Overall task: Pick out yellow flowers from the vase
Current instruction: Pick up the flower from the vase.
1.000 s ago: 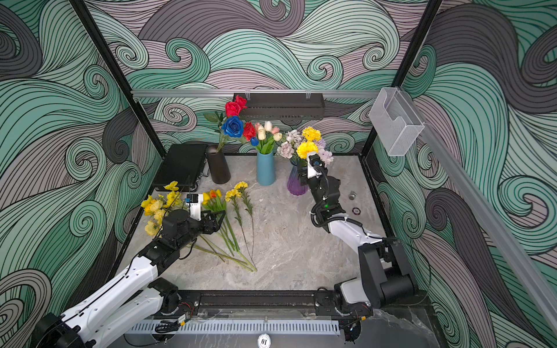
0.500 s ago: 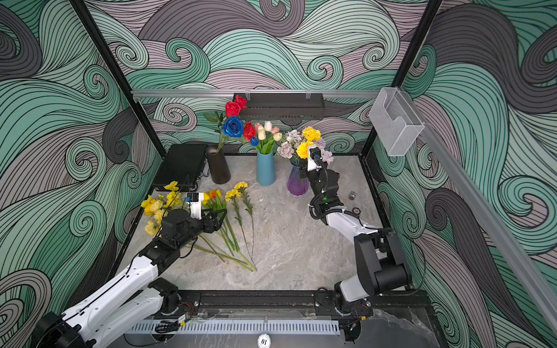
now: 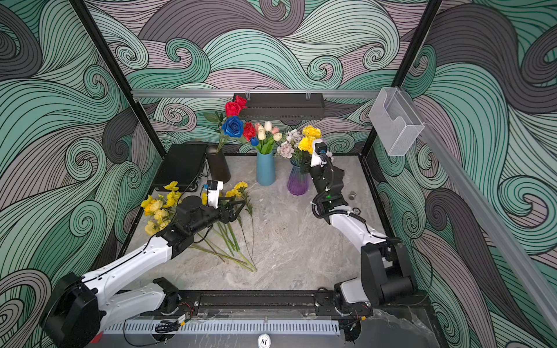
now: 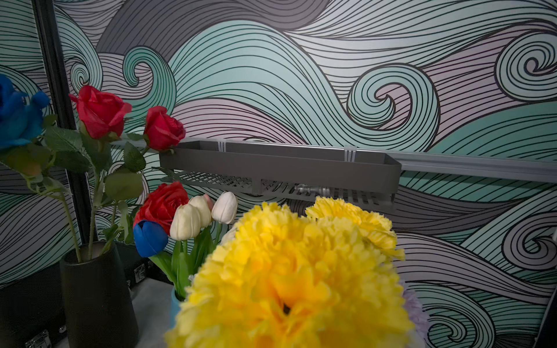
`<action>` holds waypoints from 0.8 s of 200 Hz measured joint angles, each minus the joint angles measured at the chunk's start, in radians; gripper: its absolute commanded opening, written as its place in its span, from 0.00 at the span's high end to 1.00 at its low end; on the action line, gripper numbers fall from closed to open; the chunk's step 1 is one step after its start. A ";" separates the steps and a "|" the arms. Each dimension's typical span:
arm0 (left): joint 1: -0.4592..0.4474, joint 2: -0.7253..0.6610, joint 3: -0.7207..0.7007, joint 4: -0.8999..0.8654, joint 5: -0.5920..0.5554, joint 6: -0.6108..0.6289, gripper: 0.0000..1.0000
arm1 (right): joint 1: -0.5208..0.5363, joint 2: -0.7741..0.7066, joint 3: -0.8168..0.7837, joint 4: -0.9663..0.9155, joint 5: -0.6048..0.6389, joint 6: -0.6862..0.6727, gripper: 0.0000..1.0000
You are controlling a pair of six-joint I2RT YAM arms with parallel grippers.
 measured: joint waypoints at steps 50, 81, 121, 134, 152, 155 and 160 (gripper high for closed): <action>-0.052 0.256 0.247 0.038 0.019 0.091 0.30 | -0.001 -0.046 0.011 -0.039 -0.033 0.022 0.67; -0.071 0.437 0.442 0.030 0.041 0.165 0.39 | -0.004 -0.059 0.036 -0.071 -0.045 0.042 0.68; -0.082 0.608 0.629 0.031 0.071 0.253 0.46 | -0.005 -0.084 0.047 -0.079 -0.051 0.071 0.68; -0.082 0.650 0.671 0.036 0.088 0.275 0.52 | -0.006 -0.092 0.050 -0.080 -0.054 0.076 0.68; -0.090 0.703 0.721 0.055 0.106 0.309 0.56 | -0.006 -0.105 0.051 -0.082 -0.060 0.082 0.68; -0.090 0.710 0.727 0.059 0.108 0.315 0.56 | -0.006 -0.108 0.051 -0.083 -0.061 0.082 0.68; -0.094 0.723 0.740 0.066 0.112 0.328 0.57 | -0.006 -0.111 0.051 -0.083 -0.062 0.082 0.68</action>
